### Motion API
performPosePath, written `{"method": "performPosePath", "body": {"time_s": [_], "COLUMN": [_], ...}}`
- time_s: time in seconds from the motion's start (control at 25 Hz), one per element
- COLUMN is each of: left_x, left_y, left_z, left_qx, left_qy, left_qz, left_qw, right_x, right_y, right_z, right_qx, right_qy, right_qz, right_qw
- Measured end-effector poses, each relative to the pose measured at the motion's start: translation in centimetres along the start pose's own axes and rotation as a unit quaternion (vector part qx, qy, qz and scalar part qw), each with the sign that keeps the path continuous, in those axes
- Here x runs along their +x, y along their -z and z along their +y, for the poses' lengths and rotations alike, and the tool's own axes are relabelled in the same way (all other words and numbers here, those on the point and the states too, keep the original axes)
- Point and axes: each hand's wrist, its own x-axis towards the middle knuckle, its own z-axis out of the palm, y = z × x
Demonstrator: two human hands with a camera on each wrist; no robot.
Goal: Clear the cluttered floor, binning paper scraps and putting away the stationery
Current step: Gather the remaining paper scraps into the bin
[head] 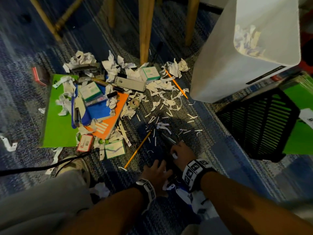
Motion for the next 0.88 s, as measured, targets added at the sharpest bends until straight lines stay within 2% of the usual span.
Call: {"method": "performPosePath", "body": {"time_s": [0.12,0.32,0.4,0.52,0.6,0.72,0.8,0.88], "left_x": [0.7,1.4,1.5,1.8,2.3,3.3,4.2,5.1], "left_y": [-0.3,0.0,1.2,3.9,6.1,9.4,11.2,12.5], "left_z": [0.8,0.1,-0.9,-3.2,-4.9,-7.1,-7.9,-8.2], "left_qx": [-0.053,-0.075,-0.078,-0.12,-0.146,-0.176,-0.171,-0.156], "left_qy": [0.034,-0.038,-0.044,-0.018,0.011,0.056,0.07,0.074], "left_qz": [0.005,-0.027,-0.003,0.058,0.123,0.212,0.241,0.242], "left_qw": [0.998,0.996,0.996,0.991,0.981,0.96,0.953,0.955], "right_x": [-0.5,-0.4,0.0,0.6,1.2,2.2,2.8,3.4], "right_y": [1.1,2.3,2.6,3.5,4.2,5.1,4.7,3.7], "right_z": [-0.6,-0.3,0.5,2.4,4.2,5.9,5.5,4.3], "right_qx": [0.079,0.167,0.182,0.227,0.242,0.236,0.19,0.15], "right_qy": [-0.025,-0.055,-0.078,-0.115,-0.15,-0.234,-0.249,-0.23], "right_qz": [0.057,0.148,0.199,0.271,0.264,0.195,0.168,0.195], "right_qw": [0.995,0.973,0.96,0.928,0.922,0.923,0.935,0.942]}}
